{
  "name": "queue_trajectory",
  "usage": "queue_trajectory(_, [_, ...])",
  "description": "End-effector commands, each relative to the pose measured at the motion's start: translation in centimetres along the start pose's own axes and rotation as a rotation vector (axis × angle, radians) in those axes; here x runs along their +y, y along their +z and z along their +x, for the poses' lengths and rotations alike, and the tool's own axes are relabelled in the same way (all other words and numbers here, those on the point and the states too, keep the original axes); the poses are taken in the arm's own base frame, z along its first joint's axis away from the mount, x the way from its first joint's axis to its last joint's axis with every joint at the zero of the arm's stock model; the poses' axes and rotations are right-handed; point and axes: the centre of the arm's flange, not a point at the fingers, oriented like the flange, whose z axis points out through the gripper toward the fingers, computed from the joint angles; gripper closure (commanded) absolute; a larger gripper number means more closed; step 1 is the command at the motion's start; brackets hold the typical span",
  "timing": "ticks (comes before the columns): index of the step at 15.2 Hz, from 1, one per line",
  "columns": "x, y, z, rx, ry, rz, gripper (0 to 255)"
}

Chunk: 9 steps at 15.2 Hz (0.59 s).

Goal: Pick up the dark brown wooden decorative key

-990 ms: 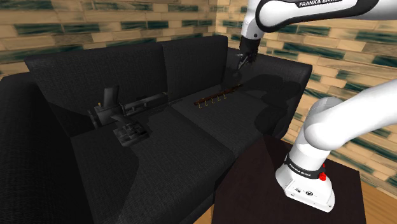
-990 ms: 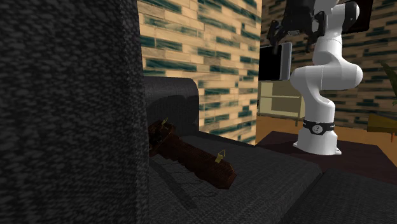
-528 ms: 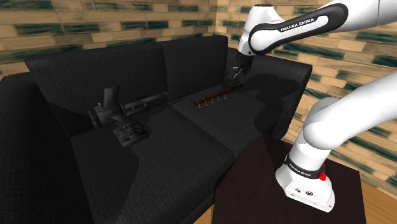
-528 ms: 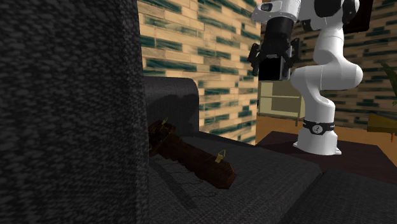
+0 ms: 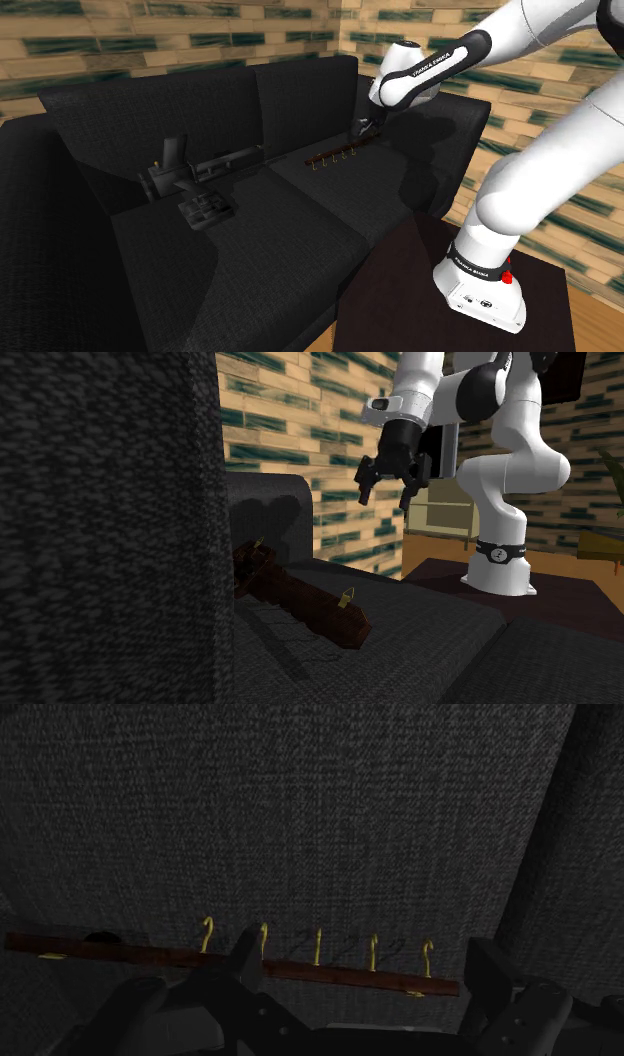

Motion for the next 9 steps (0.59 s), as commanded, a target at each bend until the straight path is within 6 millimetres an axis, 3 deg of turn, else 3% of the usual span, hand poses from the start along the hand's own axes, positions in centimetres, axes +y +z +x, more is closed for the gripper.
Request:
queue_trajectory(1, [1.0, 2.5, 0.7, 0.027, 0.009, 0.0, 0])
queue_trajectory(9, [5.5, 11.2, 3.7, 0.124, 0.045, 0.009, 0])
